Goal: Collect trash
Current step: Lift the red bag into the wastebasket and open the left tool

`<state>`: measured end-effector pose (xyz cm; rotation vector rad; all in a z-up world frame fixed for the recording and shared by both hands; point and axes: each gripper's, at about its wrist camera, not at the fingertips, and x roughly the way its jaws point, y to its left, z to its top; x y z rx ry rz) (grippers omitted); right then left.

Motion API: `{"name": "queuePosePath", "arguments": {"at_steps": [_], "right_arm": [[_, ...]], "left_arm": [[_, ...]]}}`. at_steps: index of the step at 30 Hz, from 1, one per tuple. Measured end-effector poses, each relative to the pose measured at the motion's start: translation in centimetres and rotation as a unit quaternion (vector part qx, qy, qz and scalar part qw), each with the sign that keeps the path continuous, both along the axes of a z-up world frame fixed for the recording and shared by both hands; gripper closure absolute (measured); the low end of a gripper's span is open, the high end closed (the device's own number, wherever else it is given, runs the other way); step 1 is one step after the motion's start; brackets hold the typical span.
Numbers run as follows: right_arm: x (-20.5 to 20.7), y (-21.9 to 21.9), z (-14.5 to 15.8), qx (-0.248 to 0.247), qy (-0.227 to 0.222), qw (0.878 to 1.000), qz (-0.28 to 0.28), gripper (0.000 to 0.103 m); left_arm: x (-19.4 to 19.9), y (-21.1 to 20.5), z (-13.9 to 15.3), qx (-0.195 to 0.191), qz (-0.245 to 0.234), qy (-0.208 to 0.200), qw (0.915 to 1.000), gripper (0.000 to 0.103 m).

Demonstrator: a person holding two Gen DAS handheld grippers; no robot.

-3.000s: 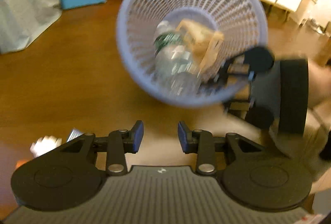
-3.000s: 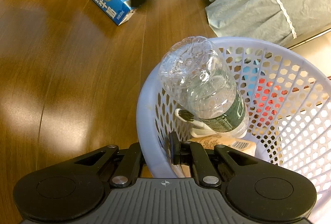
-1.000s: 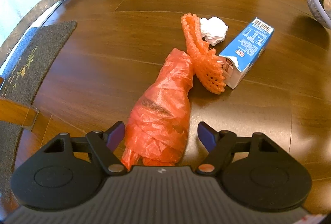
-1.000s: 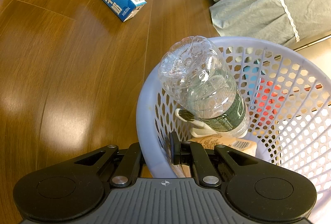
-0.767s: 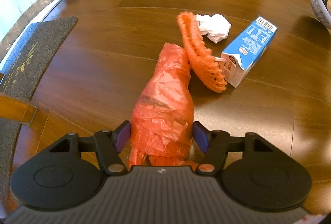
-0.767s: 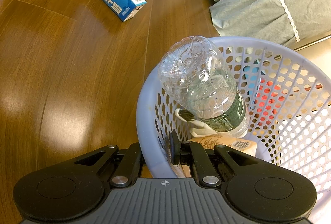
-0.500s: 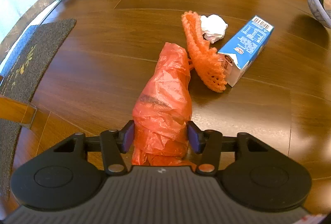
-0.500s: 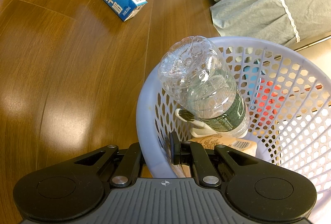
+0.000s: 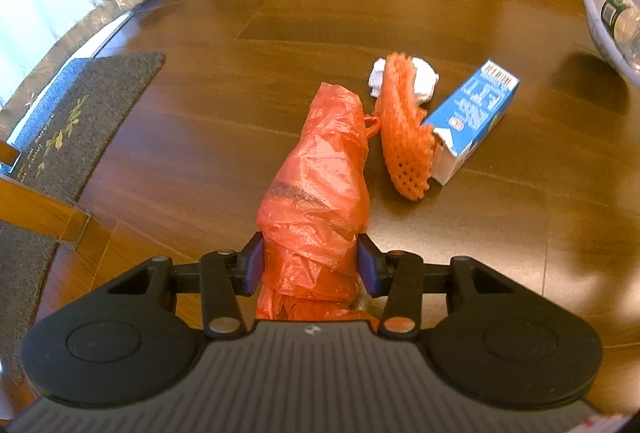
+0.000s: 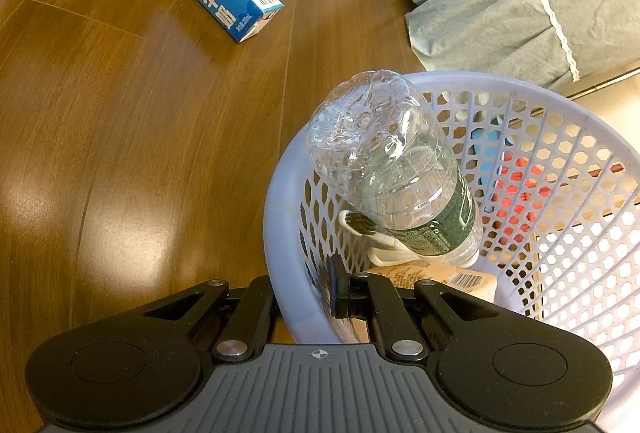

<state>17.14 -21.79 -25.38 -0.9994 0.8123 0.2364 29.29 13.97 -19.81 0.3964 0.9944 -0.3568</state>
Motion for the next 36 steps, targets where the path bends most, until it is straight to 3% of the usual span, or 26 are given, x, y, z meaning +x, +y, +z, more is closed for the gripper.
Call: {"name": "queuePosePath", "arguments": {"at_steps": [12,36], "right_arm": [[0.0,0.0,0.0,-0.001,0.0,1.0,0.001,0.099],[0.4,0.0,0.0,0.005,-0.001,1.0,-0.003,0.099]], "left_arm": [[-0.3,-1.3,3.8,-0.028,-0.017,-0.032,0.999,0.061],[-1.5,-9.4,8.5,-0.099,-0.107,-0.045,0.9883,0.061]]}}
